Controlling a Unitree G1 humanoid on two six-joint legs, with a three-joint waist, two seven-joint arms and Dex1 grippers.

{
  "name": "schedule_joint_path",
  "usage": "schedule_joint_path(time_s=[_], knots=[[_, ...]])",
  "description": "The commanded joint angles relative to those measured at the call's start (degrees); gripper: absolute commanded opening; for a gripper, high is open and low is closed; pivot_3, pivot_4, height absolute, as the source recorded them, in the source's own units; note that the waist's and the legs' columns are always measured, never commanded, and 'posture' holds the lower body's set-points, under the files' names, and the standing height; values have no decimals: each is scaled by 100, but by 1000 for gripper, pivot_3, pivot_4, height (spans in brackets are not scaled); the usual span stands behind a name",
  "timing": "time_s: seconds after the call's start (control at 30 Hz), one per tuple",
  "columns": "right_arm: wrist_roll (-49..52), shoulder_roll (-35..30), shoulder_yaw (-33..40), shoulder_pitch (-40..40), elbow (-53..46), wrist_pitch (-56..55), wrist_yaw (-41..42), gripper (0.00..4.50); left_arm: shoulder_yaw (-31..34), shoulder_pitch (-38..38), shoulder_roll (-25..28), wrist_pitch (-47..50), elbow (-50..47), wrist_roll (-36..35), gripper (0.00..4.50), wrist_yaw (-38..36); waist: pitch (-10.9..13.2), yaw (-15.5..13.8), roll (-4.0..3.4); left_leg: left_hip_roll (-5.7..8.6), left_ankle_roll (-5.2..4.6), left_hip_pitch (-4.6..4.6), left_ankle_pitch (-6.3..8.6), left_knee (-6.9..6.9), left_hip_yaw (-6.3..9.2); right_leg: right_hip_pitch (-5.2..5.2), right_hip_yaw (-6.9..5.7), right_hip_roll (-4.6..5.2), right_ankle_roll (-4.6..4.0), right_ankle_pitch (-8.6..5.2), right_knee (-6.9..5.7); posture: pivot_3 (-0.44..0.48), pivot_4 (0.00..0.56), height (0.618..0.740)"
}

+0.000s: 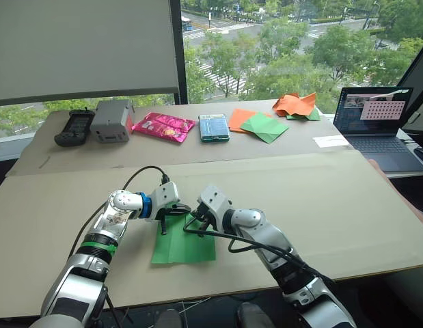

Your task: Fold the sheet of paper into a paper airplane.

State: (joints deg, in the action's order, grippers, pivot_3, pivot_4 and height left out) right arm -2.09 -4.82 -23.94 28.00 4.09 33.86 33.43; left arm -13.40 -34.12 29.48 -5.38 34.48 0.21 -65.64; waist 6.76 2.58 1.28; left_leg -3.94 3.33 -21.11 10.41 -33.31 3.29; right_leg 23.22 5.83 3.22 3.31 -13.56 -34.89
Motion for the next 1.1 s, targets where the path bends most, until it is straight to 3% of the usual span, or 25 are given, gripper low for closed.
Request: schedule_joint_path(time_s=[0.03,0.6,1.1], knots=[[-30,104,12,166,30,-163,-124,13,-169,174,72,92,172,238,0,4,0,3,0,0,0,0,0,0,0,0,0,0,0,0,0,0,150,725],[-58,5,-303,23,27,772,-51,13,-157,230,102,97,99,243,0,35,-19,16,-17,0,10,2,6,1,1,1,0,0,-1,-1,0,0,150,725],[11,-106,-140,-108,-86,871,-246,13,-181,242,106,76,101,243,0,16,-29,20,-13,0,40,5,25,2,2,11,0,0,-3,-2,4,0,150,725]])
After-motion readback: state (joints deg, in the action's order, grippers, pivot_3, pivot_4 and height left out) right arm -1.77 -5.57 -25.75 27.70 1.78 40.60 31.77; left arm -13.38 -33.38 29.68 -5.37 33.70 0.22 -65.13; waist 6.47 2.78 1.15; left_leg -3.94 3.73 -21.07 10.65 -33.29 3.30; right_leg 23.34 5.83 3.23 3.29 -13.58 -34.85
